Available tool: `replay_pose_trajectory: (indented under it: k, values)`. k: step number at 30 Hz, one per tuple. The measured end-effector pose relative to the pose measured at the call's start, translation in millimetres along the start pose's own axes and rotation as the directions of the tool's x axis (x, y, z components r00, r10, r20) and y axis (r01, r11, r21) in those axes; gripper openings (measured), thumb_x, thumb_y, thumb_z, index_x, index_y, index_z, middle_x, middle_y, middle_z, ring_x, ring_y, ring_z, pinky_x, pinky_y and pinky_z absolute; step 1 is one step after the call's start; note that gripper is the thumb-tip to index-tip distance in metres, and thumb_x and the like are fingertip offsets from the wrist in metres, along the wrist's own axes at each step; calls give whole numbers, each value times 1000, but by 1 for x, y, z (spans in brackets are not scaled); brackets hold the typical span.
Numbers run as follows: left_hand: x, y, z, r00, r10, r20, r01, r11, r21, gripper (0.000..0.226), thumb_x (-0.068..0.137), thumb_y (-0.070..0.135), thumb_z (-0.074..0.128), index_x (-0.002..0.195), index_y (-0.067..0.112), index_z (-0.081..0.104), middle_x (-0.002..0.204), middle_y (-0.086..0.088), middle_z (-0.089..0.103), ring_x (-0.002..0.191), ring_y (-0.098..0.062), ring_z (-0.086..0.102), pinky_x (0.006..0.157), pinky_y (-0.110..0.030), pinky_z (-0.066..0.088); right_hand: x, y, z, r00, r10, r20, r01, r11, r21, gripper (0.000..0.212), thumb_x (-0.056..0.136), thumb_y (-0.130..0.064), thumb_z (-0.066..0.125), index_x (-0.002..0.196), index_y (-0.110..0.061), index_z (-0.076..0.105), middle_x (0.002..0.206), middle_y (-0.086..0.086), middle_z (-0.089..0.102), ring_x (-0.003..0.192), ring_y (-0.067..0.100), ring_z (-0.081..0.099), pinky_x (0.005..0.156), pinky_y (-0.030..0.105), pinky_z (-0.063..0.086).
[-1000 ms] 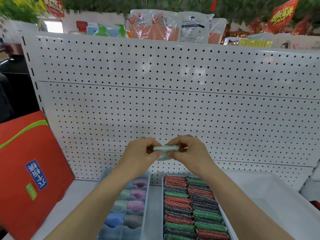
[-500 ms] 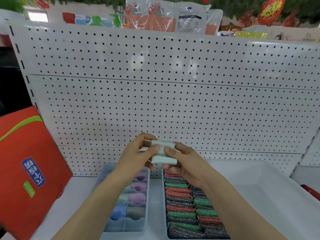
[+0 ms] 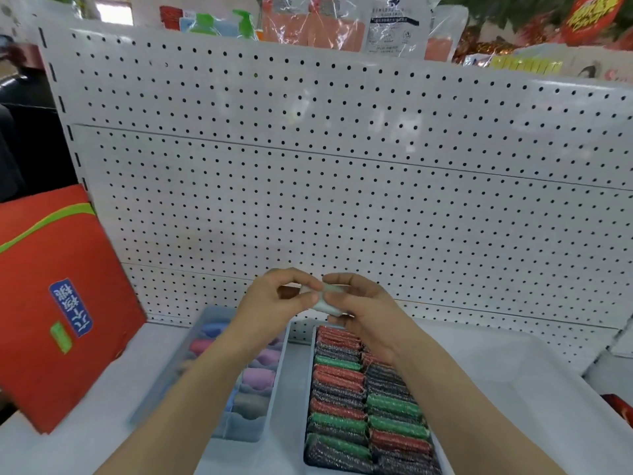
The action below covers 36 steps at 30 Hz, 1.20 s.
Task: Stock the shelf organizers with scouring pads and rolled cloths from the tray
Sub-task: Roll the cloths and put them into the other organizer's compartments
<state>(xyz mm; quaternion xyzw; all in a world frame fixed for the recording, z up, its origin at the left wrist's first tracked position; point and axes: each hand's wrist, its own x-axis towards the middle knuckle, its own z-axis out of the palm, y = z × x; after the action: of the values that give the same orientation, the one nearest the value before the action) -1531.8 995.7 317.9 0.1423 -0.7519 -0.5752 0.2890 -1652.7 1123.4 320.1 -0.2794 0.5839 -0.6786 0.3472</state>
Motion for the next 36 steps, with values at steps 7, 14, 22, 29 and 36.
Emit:
replay_pose_trajectory:
  k: [7, 14, 22, 29, 36]
  values:
    - [-22, -33, -28, 980, -117, 160, 82, 974, 210, 46, 83, 0, 73, 115, 32, 69, 105, -6, 66, 83, -18, 66, 80, -36, 59, 10, 32, 14, 973, 199, 121, -103, 834, -542, 24, 78, -11, 79, 100, -6, 71, 79, 1, 69, 69, 11, 64, 63, 22, 51]
    - [-49, -129, -134, 850, -392, -353, 520, 732, 440, 46, 87, 33, 71, 130, 18, 60, 124, -8, 65, 112, -26, 62, 87, -32, 47, 17, 120, 77, 980, 170, 104, -70, 784, -616, 17, 80, -10, 75, 93, -2, 68, 73, 1, 60, 65, 11, 55, 65, 25, 45]
    - [-70, -192, -182, 711, -679, -184, 689, 725, -10, 26, 91, 8, 66, 117, 8, 65, 99, -17, 69, 82, -27, 61, 71, -31, 46, 20, 180, 142, 974, 140, 176, 114, 367, -923, 17, 81, -19, 70, 98, -18, 68, 92, -2, 69, 85, 15, 63, 76, 31, 52]
    - [-70, -200, -190, 709, -704, -37, 689, 703, -176, 19, 95, 7, 60, 113, 13, 61, 94, -13, 66, 77, -24, 60, 72, -31, 46, 25, 181, 161, 955, 237, 179, 187, -9, -982, 24, 87, -20, 63, 110, -24, 67, 115, 2, 68, 108, 25, 62, 84, 33, 51]
    - [-71, -205, -192, 714, -700, -13, 675, 694, -250, 14, 94, 7, 63, 104, 16, 64, 97, -12, 69, 81, -26, 63, 69, -31, 50, 32, 175, 167, 935, 336, 117, 115, 25, -993, 12, 80, -16, 65, 92, -16, 69, 94, 5, 72, 84, 24, 66, 68, 30, 56]
